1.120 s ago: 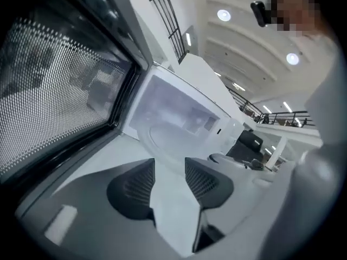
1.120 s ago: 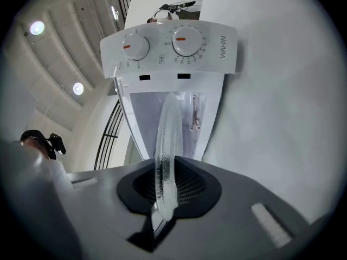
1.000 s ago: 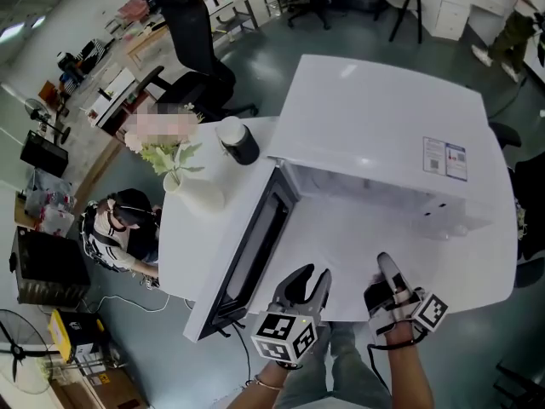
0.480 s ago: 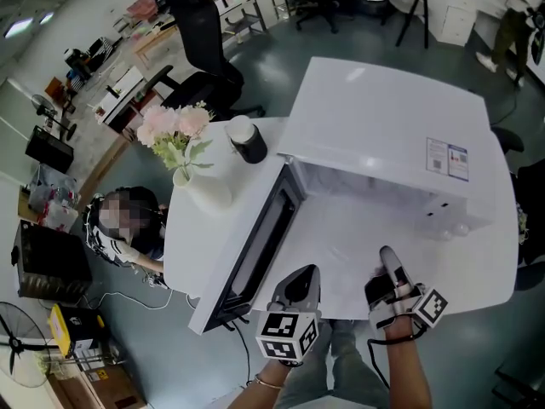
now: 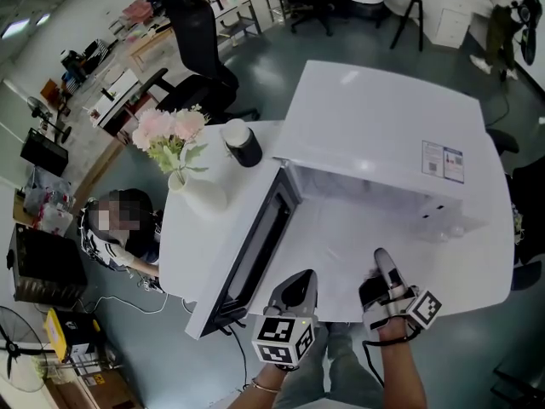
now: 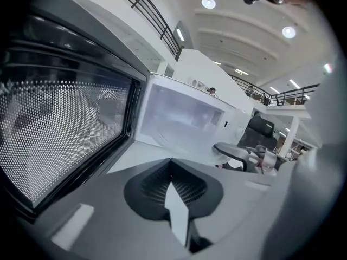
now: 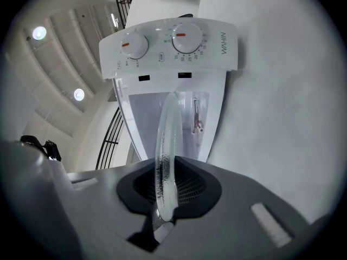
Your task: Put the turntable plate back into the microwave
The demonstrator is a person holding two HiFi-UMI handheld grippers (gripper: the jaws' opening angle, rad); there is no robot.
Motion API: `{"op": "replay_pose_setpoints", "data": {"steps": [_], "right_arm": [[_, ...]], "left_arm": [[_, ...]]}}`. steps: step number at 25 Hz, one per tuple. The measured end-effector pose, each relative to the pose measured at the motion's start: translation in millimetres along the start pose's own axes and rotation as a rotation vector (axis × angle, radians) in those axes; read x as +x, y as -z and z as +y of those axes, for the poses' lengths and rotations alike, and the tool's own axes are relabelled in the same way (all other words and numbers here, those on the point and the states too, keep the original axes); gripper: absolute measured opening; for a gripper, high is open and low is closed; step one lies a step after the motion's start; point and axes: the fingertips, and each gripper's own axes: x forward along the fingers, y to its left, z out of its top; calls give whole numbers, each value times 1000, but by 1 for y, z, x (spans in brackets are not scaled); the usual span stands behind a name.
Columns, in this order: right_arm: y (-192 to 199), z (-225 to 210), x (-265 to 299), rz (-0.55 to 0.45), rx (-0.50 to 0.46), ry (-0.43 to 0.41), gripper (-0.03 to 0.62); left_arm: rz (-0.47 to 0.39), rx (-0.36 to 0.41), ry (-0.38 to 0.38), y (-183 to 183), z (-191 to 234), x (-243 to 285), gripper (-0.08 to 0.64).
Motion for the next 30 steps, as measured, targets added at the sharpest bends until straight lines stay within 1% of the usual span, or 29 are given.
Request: {"op": "replay_pose_setpoints", "data": {"steps": [9, 14, 30], "right_arm": [[-8, -9, 14, -30, 0, 26, 40], [-14, -12, 24, -44, -1, 37, 40], [-29, -21, 64, -78, -32, 35, 40]], "left_arm": [[9, -2, -7, -5, 8, 9, 0], [11, -6, 2, -9, 8, 13, 0], [11, -20, -22, -11, 21, 24, 0]]}}
